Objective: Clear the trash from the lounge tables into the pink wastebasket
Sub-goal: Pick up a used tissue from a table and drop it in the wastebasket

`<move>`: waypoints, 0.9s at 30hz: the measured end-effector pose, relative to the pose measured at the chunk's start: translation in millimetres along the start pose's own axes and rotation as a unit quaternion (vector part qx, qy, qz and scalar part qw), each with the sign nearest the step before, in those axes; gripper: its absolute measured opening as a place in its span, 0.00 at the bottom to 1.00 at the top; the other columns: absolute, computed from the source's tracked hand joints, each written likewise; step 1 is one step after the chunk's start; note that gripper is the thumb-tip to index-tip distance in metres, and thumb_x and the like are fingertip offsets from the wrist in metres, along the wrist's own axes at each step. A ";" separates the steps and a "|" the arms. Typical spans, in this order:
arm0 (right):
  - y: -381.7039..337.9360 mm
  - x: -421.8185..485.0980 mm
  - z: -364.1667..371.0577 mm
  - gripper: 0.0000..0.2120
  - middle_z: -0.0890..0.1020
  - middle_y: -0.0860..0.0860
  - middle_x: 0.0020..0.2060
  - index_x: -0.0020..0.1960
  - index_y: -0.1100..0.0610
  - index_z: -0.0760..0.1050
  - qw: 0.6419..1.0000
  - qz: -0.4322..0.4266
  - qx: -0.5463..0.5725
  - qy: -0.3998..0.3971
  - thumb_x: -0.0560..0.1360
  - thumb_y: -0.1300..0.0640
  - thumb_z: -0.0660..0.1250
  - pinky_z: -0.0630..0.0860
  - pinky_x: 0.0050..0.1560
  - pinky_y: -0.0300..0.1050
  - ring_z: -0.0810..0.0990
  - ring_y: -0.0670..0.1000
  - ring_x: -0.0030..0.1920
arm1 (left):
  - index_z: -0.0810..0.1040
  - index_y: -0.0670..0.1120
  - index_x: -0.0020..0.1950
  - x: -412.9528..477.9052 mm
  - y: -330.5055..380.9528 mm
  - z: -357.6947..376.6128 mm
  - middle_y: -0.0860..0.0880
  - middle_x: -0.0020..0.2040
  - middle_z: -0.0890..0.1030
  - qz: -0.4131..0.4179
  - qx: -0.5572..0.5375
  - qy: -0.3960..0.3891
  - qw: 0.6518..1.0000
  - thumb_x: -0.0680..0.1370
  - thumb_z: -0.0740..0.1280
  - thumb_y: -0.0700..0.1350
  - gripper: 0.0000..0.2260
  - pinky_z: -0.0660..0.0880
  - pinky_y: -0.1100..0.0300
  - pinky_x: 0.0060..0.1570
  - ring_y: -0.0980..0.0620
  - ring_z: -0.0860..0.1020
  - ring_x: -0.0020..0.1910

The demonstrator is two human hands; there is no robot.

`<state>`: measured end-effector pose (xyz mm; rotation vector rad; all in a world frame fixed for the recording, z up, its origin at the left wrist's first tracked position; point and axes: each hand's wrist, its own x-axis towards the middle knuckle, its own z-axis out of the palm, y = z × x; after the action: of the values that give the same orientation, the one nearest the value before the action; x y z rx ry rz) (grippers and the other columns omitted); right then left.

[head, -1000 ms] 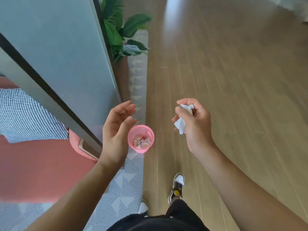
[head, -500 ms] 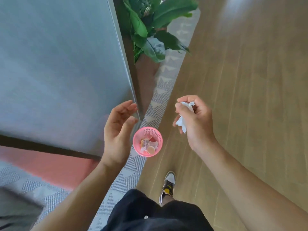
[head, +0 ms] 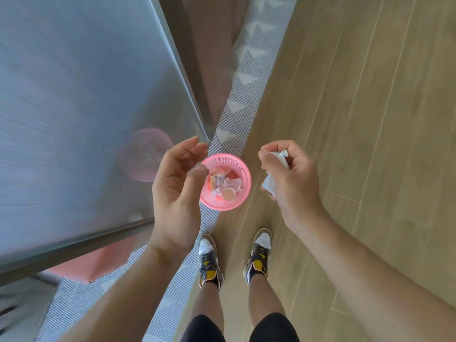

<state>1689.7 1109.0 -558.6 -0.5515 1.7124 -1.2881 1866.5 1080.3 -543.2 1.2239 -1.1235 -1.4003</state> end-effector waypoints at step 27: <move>377.3 163.9 79.2 0.15 0.75 0.55 0.64 0.59 0.51 0.77 0.947 0.319 0.044 -0.023 0.77 0.65 0.74 0.87 0.43 0.48 0.82 0.54 0.58 | 0.80 0.51 0.65 27.0 -323.7 -57.0 0.51 0.62 0.84 -0.112 0.059 0.064 0.990 0.77 0.65 0.40 0.18 0.79 0.48 0.66 0.48 0.81 0.65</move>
<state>1735.0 1076.2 -973.7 0.0398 1.5948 -0.8646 1897.0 1098.1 -871.1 1.5421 -1.0165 -1.4121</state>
